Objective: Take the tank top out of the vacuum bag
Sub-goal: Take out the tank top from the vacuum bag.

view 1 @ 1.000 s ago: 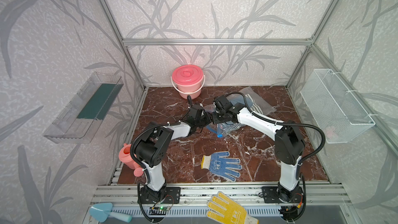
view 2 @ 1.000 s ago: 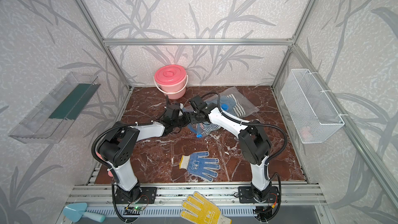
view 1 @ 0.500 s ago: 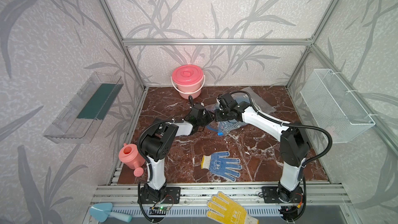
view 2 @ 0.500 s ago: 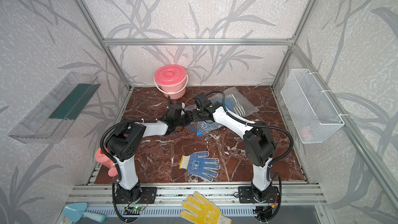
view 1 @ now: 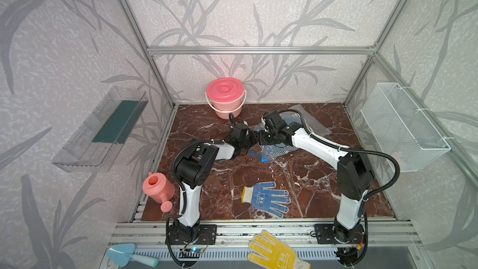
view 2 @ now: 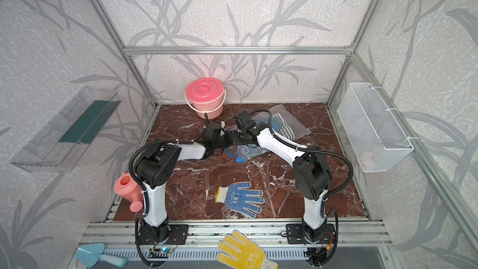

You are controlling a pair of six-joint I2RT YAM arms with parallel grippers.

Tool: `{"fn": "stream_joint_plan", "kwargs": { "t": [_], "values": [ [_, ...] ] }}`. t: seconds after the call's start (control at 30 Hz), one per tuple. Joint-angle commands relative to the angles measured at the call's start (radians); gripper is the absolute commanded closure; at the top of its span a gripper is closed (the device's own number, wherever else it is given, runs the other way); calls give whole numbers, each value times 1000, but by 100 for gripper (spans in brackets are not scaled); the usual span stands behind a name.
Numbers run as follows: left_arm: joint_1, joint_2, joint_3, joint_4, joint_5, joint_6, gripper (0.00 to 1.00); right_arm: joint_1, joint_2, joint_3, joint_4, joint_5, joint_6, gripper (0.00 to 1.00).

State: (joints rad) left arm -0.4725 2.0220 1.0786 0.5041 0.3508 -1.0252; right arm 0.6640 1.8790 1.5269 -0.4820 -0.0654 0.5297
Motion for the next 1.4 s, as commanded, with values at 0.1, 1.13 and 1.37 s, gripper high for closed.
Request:
{"fn": "stream_joint_plan", "kwargs": {
  "t": [0.1, 1.13, 1.37],
  "values": [
    [-9, 25, 49, -19, 8, 3, 70, -10, -38, -11, 20, -11, 13, 100],
    [-37, 74, 125, -140, -37, 28, 72, -25, -29, -32, 19, -36, 18, 100],
    [-37, 96, 171, -168, -15, 35, 72, -33, -31, -43, 24, -42, 24, 100]
  ]
}}
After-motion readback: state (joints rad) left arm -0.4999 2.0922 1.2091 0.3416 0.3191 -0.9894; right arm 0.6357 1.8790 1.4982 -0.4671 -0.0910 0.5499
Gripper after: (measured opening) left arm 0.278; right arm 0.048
